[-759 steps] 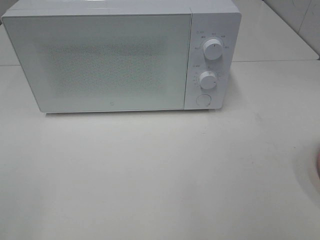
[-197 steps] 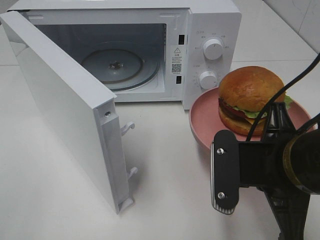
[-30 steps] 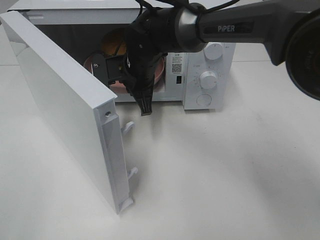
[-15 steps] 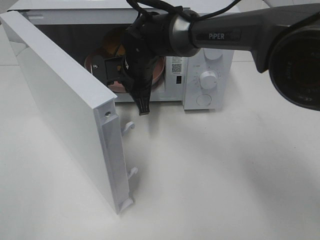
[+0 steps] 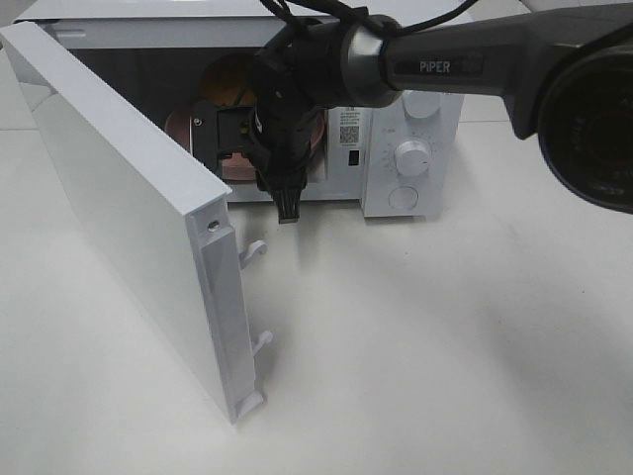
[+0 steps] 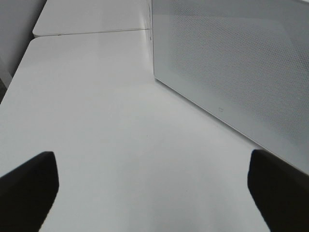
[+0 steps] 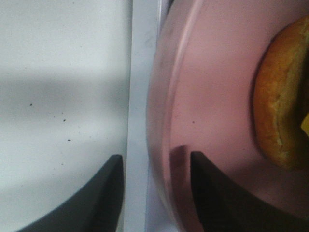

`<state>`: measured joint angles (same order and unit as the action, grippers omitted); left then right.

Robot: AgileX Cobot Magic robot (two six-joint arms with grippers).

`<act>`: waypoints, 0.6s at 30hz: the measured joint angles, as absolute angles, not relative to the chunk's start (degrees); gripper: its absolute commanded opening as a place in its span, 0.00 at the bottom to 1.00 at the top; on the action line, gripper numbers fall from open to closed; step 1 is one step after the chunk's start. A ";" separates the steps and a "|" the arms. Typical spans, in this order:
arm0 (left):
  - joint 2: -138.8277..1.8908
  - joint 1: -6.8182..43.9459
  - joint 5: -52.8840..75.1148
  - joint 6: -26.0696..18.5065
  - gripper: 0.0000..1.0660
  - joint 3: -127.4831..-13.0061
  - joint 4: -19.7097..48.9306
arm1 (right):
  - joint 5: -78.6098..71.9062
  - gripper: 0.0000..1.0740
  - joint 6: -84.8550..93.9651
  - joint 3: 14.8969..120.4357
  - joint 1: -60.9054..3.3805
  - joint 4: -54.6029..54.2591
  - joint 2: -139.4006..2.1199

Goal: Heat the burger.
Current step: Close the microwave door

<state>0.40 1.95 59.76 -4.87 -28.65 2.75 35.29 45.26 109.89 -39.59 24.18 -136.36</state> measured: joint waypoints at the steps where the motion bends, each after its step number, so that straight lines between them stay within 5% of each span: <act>1: 0.40 1.95 59.76 -4.87 0.94 -28.65 2.75 | 35.29 0.49 45.26 109.89 -39.59 24.18 -136.36; 18: 0.40 1.95 59.76 -4.87 0.94 -28.65 2.75 | 27.22 0.65 46.47 90.47 -38.56 22.86 -121.98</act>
<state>0.40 1.95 59.76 -4.87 -28.65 2.75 27.22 46.47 90.47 -38.56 22.86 -121.98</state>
